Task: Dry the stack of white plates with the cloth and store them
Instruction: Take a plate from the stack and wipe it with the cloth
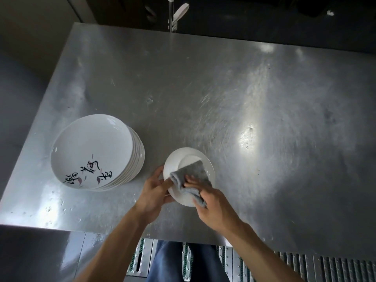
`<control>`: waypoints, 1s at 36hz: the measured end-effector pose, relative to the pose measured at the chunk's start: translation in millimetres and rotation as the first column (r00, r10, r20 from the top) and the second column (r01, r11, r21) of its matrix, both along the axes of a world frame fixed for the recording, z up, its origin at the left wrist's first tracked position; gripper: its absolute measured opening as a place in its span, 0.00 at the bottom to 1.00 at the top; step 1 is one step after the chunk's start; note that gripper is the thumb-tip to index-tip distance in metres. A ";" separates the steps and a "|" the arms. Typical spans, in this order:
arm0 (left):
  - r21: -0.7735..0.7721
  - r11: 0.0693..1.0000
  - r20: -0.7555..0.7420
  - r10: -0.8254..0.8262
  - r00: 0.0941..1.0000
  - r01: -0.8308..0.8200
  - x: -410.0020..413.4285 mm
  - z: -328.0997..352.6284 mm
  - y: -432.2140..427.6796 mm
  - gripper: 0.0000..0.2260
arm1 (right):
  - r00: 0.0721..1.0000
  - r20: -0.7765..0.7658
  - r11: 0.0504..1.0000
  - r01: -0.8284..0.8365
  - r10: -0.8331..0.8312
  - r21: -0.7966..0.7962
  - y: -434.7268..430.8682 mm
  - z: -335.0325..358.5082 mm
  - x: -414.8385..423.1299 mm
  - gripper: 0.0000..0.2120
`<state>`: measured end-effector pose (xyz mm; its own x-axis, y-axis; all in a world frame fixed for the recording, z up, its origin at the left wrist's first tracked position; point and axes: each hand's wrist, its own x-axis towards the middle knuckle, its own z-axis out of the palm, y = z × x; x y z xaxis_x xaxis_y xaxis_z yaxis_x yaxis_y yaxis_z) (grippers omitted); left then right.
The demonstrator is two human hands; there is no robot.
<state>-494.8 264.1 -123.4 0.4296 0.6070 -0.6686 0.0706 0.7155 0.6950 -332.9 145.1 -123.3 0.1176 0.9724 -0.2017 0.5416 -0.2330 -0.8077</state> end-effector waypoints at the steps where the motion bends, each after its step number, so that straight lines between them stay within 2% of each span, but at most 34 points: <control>1: 0.000 1.000 -0.008 -0.002 1.000 0.002 -2.4 -0.5 -2.0 0.15 | 0.999 0.032 0.999 0.028 -0.028 -0.020 -4.5 -4.3 4.2 0.24; 3: -0.003 1.000 -0.013 -0.012 1.000 0.012 -5.7 -1.1 -6.2 0.17 | 0.988 0.065 0.987 0.143 -0.138 -0.071 -5.3 -10.4 11.4 0.24; 7: 0.019 0.998 -0.028 -0.059 0.998 0.060 -3.6 0.2 -9.0 0.09 | 0.891 -0.134 0.896 0.410 -0.434 -0.170 20.8 -0.4 9.3 0.16; 9: 0.018 0.997 -0.012 -0.071 0.997 0.071 1.1 2.2 -8.2 0.05 | 0.907 -0.158 0.917 0.367 -0.390 -0.157 38.1 9.9 5.3 0.15; 12: 0.041 0.995 0.051 -0.095 0.994 0.093 6.5 6.5 -5.1 0.11 | 0.992 -0.126 1.000 0.017 -0.018 -0.010 53.6 24.9 -6.8 0.20; 14: 0.063 0.993 0.045 -0.099 0.994 0.096 6.5 8.0 -2.0 0.13 | 0.988 0.022 0.987 -0.154 0.153 0.039 56.7 18.4 -3.7 0.20; 15: 0.065 0.993 0.028 -0.098 0.995 0.096 5.8 7.6 -0.5 0.13 | 0.985 0.087 0.988 -0.153 0.150 0.028 58.1 13.7 2.4 0.20; 18: 0.042 0.995 -0.011 -0.085 0.996 0.086 1.6 6.2 0.5 0.13 | 0.991 0.113 0.992 0.084 -0.073 -0.098 60.3 11.0 19.8 0.20; 19: 0.034 0.996 -0.006 -0.087 0.996 0.088 0.6 6.5 0.5 0.13 | 0.993 0.113 0.996 0.046 -0.037 -0.074 59.7 11.6 18.5 0.20; 22: 0.026 0.994 0.025 -0.111 0.994 0.110 -0.3 8.4 -0.2 0.14 | 0.966 0.152 0.977 -0.214 0.208 0.023 54.0 7.2 7.0 0.20; 23: 0.024 0.993 0.019 -0.113 0.993 0.113 0.2 8.5 -0.8 0.13 | 0.974 0.154 0.985 -0.170 0.167 0.006 53.5 6.0 7.2 0.21; 25: 0.013 0.995 0.004 -0.099 0.995 0.099 1.8 8.3 -2.0 0.13 | 0.991 0.125 0.997 0.057 -0.051 -0.043 54.8 7.0 10.9 0.23; 26: 0.012 0.997 0.013 -0.074 0.997 0.074 2.7 7.9 -2.7 0.13 | 0.991 0.116 0.997 0.071 -0.067 -0.036 56.1 7.4 11.5 0.24; 29: -0.016 0.997 0.093 0.081 0.992 -0.080 6.2 6.0 -12.0 0.10 | 0.978 0.163 0.990 -0.138 0.132 0.025 55.3 3.1 6.4 0.24; 30: -0.041 0.990 0.107 0.140 0.984 -0.137 7.4 4.7 -16.8 0.09 | 0.983 0.157 0.995 -0.098 0.096 0.003 56.2 2.1 6.3 0.23; 33: -0.120 0.972 0.135 0.218 0.966 -0.203 8.3 2.2 -23.6 0.11 | 0.967 0.004 0.951 0.251 -0.254 -0.180 61.5 4.5 12.4 0.22; 34: -0.138 0.973 0.141 0.205 0.969 -0.186 7.5 2.8 -20.8 0.12 | 0.958 -0.036 0.944 0.274 -0.285 -0.184 63.1 6.3 12.6 0.22; 36: -0.157 0.983 0.138 0.122 0.983 -0.100 5.6 6.2 -14.0 0.14 | 0.977 -0.077 0.973 0.188 -0.199 -0.133 62.3 11.9 6.9 0.21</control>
<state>-489.2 250.1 -117.2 0.4650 0.5549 -0.6899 -0.1096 0.8093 0.5771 -326.0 207.4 -111.4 0.2769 0.8994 -0.3381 0.4036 -0.4282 -0.8085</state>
